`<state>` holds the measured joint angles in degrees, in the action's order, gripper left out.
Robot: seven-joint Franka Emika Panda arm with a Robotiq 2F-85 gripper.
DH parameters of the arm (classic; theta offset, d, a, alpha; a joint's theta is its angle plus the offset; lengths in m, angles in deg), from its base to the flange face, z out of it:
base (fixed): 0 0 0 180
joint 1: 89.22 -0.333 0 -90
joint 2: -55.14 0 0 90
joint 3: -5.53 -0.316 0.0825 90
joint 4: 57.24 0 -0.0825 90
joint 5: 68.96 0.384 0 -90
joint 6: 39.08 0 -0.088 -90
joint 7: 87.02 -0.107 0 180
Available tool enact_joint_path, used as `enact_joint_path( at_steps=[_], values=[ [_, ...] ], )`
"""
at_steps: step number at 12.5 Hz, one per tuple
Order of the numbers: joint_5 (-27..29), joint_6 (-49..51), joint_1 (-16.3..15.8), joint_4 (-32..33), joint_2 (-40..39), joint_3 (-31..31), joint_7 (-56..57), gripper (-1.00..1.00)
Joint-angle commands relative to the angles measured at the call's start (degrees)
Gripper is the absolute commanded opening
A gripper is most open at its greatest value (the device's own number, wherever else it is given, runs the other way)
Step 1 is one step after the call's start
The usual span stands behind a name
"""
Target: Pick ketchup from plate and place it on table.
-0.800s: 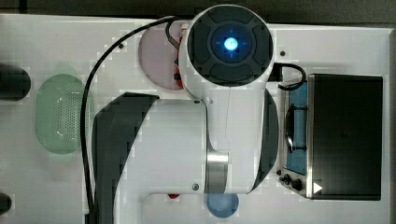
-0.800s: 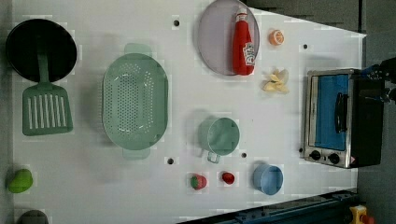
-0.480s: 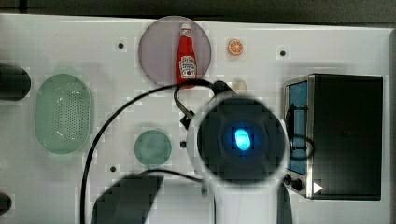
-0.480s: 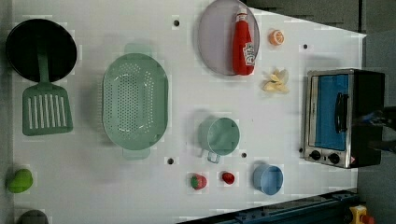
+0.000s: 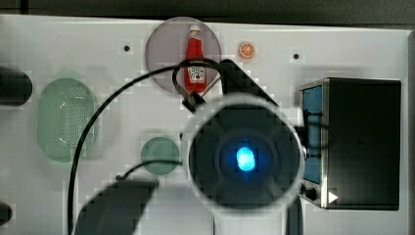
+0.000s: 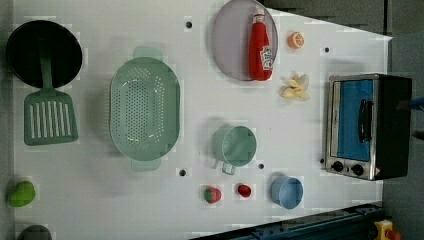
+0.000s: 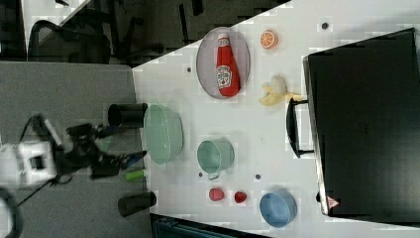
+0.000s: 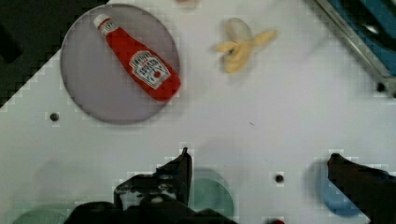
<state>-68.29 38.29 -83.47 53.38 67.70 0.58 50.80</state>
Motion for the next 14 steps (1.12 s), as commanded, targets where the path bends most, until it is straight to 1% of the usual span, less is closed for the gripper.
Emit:
enact_joint_path(
  at_steps=[1, 5, 7, 10, 12, 14],
  values=[
    [0.03, -3.16, 0.11, 1.49, -9.13, -1.54, -2.72, 1.00],
    [0.03, -14.23, -0.58, 1.41, -18.28, -2.99, -1.84, 1.00],
    [0.02, -19.31, -1.11, 1.29, -23.14, -3.30, 0.79, 1.00],
    [0.00, -25.99, -1.41, 0.73, -30.25, -3.51, 10.71, 1.00],
    [-0.04, -29.18, -1.47, -1.12, -34.85, -3.54, 19.53, 1.00],
    [-0.07, -30.32, -1.54, -4.16, -39.15, -3.56, 28.23, 1.00]
  ],
)
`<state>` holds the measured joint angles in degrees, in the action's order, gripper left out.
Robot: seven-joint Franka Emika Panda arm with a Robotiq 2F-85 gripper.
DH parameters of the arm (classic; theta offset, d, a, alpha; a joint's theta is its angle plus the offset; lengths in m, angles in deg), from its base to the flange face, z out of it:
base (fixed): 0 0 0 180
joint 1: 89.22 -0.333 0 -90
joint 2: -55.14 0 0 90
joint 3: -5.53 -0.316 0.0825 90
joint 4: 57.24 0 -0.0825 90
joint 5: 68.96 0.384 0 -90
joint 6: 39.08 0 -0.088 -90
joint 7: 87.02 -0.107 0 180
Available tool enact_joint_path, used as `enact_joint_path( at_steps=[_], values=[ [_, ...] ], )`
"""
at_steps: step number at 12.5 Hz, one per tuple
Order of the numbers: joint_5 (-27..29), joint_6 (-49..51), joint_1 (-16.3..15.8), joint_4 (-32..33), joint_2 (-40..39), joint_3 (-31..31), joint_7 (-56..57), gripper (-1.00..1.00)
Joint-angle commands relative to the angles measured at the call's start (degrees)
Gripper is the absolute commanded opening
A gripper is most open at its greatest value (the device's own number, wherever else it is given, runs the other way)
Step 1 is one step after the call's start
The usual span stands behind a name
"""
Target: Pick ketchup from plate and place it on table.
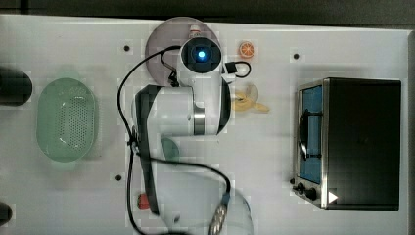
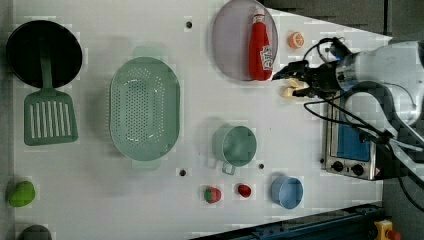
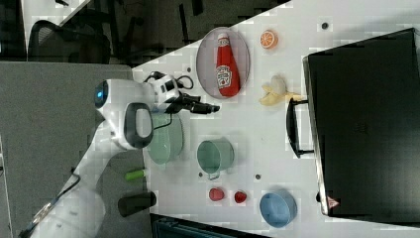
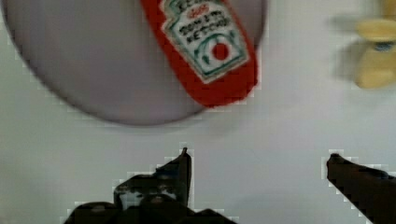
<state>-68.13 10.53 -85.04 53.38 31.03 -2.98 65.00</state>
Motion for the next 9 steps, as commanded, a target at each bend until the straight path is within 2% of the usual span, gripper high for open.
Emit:
enact_joint_path(
  at_steps=[1, 5, 9],
  values=[
    [-0.24, -2.57, -0.03, -6.06, -4.65, 0.00, 18.22, 1.00],
    [-0.50, -2.62, -0.57, -13.69, -12.22, 0.00, 25.59, 1.00],
    [-3.42, -3.46, -1.42, -18.98, -18.73, 0.01, 25.75, 1.00]
  ],
)
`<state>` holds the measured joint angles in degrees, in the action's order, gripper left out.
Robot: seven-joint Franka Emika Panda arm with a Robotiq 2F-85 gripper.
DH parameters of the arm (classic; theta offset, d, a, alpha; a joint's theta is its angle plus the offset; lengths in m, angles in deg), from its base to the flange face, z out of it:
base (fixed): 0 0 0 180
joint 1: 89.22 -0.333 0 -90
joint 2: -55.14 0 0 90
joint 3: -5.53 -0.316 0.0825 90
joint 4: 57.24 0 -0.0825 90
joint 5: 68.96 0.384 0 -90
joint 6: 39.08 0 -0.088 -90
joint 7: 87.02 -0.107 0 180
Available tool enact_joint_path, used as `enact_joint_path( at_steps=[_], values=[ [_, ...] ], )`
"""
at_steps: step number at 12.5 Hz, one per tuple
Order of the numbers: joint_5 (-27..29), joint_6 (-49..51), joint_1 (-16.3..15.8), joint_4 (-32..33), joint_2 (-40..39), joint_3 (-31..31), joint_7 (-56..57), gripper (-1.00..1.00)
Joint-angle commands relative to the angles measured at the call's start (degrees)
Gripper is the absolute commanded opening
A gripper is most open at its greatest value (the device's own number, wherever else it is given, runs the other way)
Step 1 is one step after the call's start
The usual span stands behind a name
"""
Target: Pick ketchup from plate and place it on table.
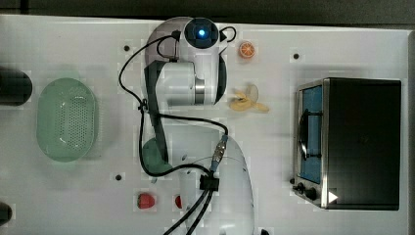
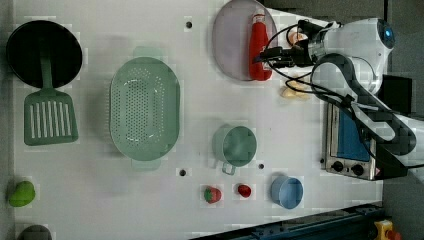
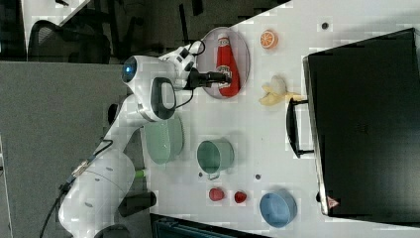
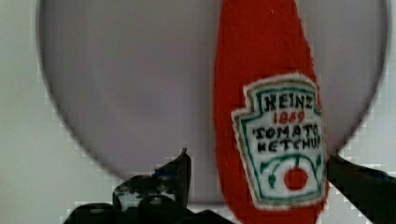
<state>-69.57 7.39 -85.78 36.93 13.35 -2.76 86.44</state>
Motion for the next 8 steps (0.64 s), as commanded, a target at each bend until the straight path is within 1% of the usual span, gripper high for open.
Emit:
enact_joint_path(
  at_steps=[1, 3, 7, 8],
  values=[
    [-2.59, -1.74, -0.87, -3.58, -2.39, -0.21, 4.31, 1.00],
    [-4.07, -4.37, -1.12, -5.09, -4.76, -0.17, 4.30, 1.00],
    [-4.36, -8.26, -1.31, -6.24, -7.84, -0.16, 4.28, 1.00],
    [-4.36, -8.29, -1.31, -6.27, -7.80, -0.15, 4.29, 0.91]
  ],
)
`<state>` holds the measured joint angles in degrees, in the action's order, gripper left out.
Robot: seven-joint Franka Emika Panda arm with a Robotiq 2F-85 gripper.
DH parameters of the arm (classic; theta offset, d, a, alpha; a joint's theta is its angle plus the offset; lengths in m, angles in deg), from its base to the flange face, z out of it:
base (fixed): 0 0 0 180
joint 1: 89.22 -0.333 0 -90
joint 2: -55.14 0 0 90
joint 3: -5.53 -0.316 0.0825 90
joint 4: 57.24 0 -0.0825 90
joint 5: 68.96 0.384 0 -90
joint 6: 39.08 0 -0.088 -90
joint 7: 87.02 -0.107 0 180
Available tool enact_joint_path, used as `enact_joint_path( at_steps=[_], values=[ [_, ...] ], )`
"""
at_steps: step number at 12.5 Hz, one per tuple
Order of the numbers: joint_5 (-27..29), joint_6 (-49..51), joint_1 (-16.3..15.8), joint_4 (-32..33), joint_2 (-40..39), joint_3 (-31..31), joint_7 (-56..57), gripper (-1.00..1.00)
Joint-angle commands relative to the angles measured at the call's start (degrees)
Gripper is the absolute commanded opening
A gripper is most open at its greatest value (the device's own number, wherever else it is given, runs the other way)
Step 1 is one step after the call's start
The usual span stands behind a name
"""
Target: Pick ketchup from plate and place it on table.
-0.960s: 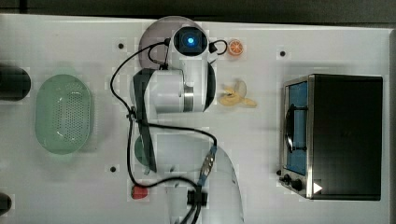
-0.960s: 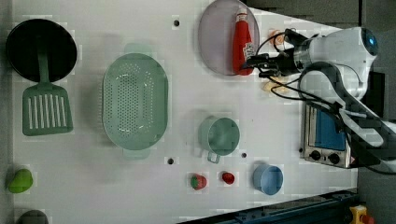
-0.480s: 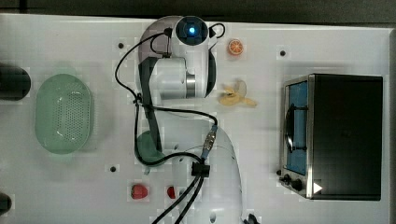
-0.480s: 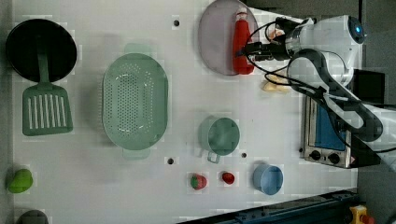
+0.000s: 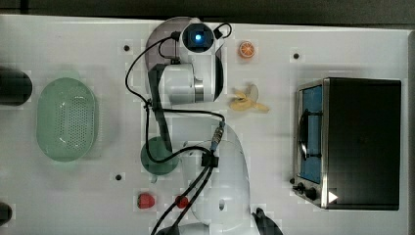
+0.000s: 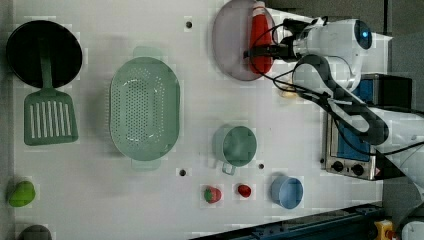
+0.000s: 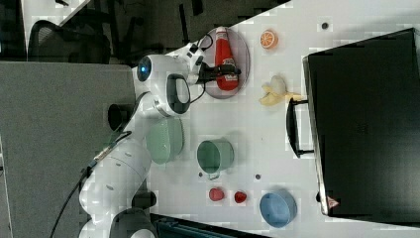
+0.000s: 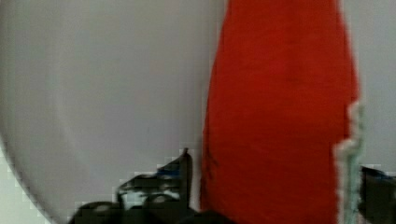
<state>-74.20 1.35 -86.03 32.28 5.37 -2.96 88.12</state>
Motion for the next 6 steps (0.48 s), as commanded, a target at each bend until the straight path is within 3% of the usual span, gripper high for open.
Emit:
enact_joint_path(
  at_steps=[1, 3, 6],
  values=[
    [0.27, -2.07, -1.06, -1.39, 0.15, 0.13, 2.44, 0.68],
    [0.27, -2.15, -1.08, -1.52, 0.39, 0.00, 2.38, 0.19],
    [0.39, -2.16, -1.04, -1.56, 2.11, -0.06, 1.92, 0.18]
  ],
)
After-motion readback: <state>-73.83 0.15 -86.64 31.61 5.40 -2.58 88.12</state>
